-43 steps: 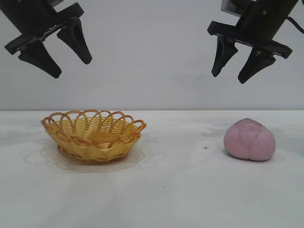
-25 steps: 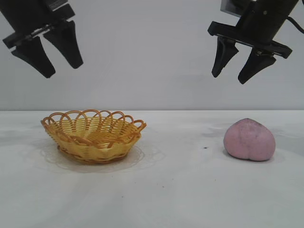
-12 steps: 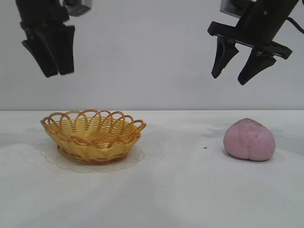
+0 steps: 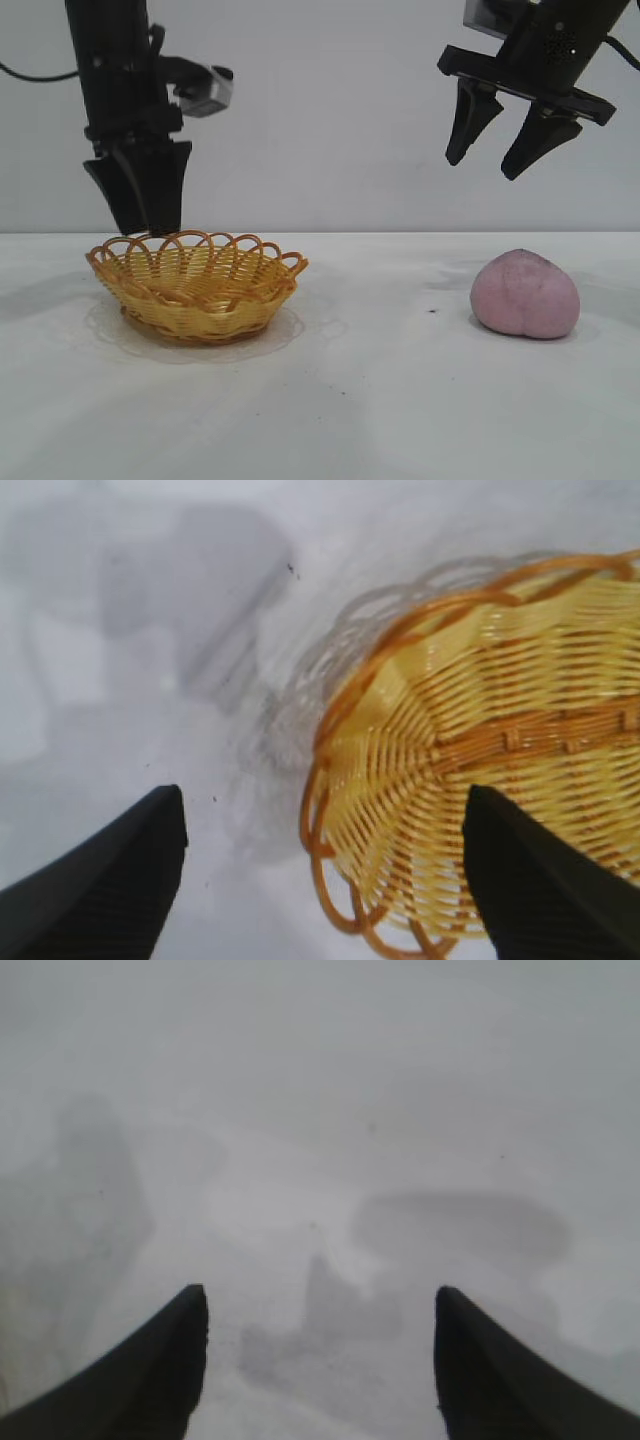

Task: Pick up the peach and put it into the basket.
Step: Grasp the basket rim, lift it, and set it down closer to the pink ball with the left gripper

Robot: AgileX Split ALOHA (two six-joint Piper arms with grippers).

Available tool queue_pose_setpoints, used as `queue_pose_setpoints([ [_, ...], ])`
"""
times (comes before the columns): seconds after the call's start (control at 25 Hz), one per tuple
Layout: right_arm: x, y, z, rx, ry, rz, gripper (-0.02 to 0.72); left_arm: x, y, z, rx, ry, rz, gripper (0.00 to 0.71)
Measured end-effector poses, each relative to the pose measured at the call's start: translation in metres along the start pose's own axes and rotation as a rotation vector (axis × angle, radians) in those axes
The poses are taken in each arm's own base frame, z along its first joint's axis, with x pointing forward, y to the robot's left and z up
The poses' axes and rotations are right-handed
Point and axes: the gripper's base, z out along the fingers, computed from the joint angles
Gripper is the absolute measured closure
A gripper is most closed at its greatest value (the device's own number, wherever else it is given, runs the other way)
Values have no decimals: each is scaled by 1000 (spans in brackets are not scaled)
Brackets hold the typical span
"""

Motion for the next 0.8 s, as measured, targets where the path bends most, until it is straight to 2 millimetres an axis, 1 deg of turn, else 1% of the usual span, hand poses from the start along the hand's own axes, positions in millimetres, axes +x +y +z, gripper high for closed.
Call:
queue_pose_setpoints([
  [0.08,0,0,0,0,0,0,283,0,2,8,5,8,-3,305],
  [0.2,0,0,0,0,0,-3,283,0,4,22,10,18,-8,494],
  [0.24,0,0,0,0,0,-5,283,0,4,23,15,17,-11,564],
  [0.28,0,0,0,0,0,-5,283,0,4,22,22,18,-13,617],
  [0.32,0,0,0,0,0,-5,283,-1,3,21,29,22,-20,647],
  [0.44,0,0,0,0,0,-7,283,-4,3,15,44,40,-99,639],
  [0.52,0,0,0,0,0,-7,283,-8,4,6,41,29,-194,639],
  [0.56,0,0,0,1,-2,-9,283,-11,6,0,38,4,-262,710],
  [0.72,0,0,0,1,-2,-9,283,-12,8,-36,55,-96,-488,710],
  [0.8,0,0,0,1,-2,-9,283,-9,8,-56,50,-135,-561,710],
])
